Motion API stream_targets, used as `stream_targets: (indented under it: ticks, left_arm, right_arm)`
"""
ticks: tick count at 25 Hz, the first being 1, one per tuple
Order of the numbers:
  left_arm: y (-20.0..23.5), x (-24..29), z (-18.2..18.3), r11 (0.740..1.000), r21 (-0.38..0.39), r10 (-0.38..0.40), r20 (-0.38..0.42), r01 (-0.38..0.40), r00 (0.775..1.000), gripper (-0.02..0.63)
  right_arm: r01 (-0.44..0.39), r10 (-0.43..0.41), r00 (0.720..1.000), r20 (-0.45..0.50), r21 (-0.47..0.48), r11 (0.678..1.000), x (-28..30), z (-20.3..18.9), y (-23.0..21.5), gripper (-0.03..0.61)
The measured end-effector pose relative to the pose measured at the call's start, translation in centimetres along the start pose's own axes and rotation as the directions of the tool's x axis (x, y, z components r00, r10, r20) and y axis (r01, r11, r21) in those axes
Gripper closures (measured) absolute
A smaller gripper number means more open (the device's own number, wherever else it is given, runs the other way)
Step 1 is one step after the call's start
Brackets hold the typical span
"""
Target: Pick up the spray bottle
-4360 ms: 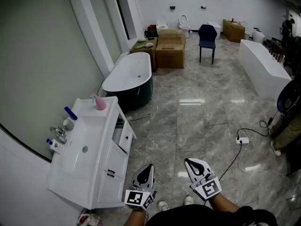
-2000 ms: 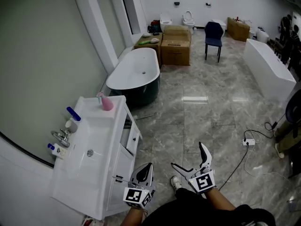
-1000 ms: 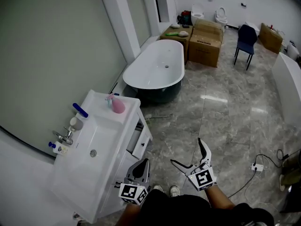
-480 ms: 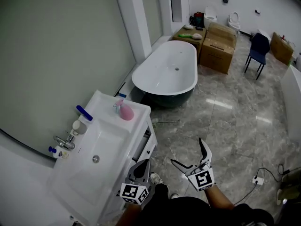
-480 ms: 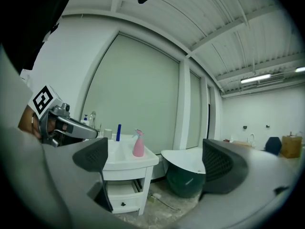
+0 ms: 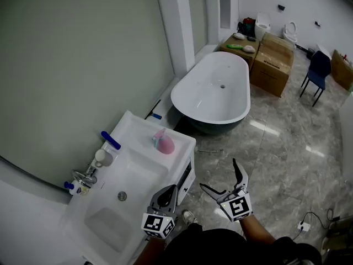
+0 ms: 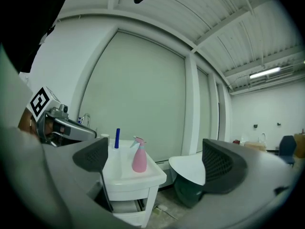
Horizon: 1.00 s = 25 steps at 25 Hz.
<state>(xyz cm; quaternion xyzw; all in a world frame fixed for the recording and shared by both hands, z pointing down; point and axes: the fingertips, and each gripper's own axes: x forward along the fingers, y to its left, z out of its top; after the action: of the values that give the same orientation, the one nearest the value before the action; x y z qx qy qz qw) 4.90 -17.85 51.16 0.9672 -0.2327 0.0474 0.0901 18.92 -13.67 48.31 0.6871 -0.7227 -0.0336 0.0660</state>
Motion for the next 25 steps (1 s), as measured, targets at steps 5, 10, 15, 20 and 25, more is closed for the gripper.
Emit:
stream_targets:
  ticks: [5, 10, 15, 20, 25]
  left_arm:
    - [4.4, 0.8, 0.8, 0.999, -0.015, 0.038, 0.008, -0.038, 0.999, 0.621]
    - [7.4, 1.3, 0.7, 0.998, -0.014, 0.057, 0.013, -0.057, 0.998, 0.621]
    - [9.9, 1.3, 0.3, 0.994, -0.032, 0.102, 0.008, -0.102, 0.995, 0.621]
    - [12.3, 1.3, 0.4, 0.985, -0.038, 0.171, -0.012, -0.171, 0.985, 0.621]
    - [14.8, 2.0, 1.0, 0.963, -0.050, 0.266, -0.006, -0.266, 0.964, 0.621]
  right_arm:
    - [-0.052, 0.052, 0.999, -0.001, -0.017, 0.999, 5.0, 0.2, 0.9, -0.011]
    - [-0.093, 0.092, 0.995, -0.025, -0.028, 0.995, 8.6, -0.4, 1.9, -0.011]
    - [-0.151, 0.150, 0.987, -0.052, -0.026, 0.988, 11.3, -1.7, 3.0, -0.011]
    - [-0.221, 0.219, 0.974, -0.061, -0.016, 0.975, 14.6, -2.8, 3.2, -0.009]
    - [-0.300, 0.303, 0.947, -0.107, 0.043, 0.953, 18.7, -3.6, 3.4, -0.008]
